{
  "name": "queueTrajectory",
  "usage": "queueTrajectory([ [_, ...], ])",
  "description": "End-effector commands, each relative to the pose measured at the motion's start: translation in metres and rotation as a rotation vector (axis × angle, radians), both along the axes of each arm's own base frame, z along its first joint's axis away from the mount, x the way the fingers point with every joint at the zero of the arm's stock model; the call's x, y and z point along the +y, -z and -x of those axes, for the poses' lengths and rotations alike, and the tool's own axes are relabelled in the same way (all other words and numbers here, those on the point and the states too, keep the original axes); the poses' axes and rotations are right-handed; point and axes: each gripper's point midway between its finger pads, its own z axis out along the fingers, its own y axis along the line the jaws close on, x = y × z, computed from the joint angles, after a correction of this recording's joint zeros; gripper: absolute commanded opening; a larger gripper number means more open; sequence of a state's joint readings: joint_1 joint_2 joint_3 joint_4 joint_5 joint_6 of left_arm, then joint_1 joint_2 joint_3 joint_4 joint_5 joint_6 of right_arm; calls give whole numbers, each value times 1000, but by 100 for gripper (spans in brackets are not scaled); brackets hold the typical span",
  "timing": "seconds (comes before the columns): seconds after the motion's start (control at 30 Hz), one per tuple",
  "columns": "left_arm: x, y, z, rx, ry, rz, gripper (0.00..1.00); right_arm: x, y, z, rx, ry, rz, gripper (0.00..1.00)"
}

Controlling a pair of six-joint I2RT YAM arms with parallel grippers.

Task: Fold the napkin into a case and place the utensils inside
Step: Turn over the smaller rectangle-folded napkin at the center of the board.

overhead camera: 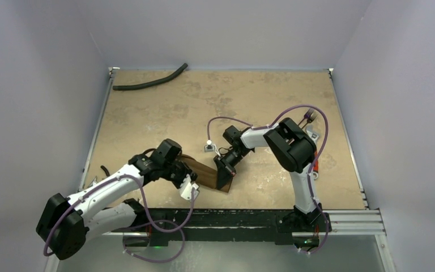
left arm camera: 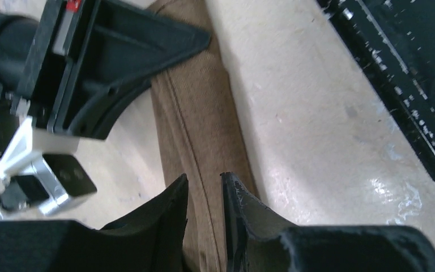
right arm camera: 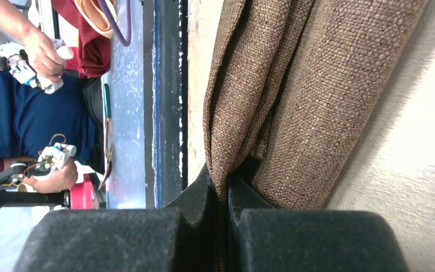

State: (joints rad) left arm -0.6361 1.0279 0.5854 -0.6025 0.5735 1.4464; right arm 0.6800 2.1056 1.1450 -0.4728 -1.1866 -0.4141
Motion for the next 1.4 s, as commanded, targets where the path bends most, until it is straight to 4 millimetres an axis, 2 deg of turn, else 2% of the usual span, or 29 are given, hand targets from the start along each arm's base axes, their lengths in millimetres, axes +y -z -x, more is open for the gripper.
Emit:
queueTrajectory([
  [0.0,-13,4,21,36,84,25,26,0,-1,-10,-37,22,7,0],
  [0.17,-7,25,23,20,132,-26,25,0,-11,-13,-44,39,-33,0],
  [0.4,-19,51,-3,-11,92,-64,24,1,-13,-13,-42,46,-47,0],
  [0.43,-21,54,-8,-10,75,-70,24,1,-14,-13,-42,47,-48,6],
  [0.47,-21,56,-11,-11,64,-78,22,1,-15,-12,-43,48,-52,66],
  [0.5,-22,57,-14,-12,53,-82,21,1,-16,-12,-47,52,-52,95],
  [0.53,-22,56,-16,-12,47,-83,19,1,-18,-12,-50,56,-52,98],
  [0.7,-20,47,-10,30,28,-86,14,4,-32,-14,-66,57,-89,99],
  [0.8,-18,42,-5,36,28,-77,14,7,-46,-25,-111,85,-97,99],
  [0.87,-17,40,-3,36,27,-71,14,11,-60,-40,-147,129,-95,99],
  [0.97,-17,40,-4,36,24,-72,13,16,-101,-63,-254,186,-157,99],
  [1.03,-17,41,-6,28,19,-74,13,17,-123,-90,-335,295,-156,99],
  [1.1,-19,41,-11,16,7,-69,12,16,-134,-117,-405,404,-142,99],
  [1.13,-20,40,-12,11,3,-66,12,17,-131,-132,-453,451,-122,99],
  [1.2,-21,42,-15,7,-7,-61,12,18,-108,-159,-513,538,-36,99],
  [1.23,-22,41,-17,2,-12,-60,12,20,-93,-165,-523,553,7,99],
  [1.3,-22,41,-18,-2,-19,-57,12,22,-58,-171,-545,571,108,99],
  [1.37,-22,40,-20,-12,-25,-55,11,27,-45,-167,-550,570,126,99],
])
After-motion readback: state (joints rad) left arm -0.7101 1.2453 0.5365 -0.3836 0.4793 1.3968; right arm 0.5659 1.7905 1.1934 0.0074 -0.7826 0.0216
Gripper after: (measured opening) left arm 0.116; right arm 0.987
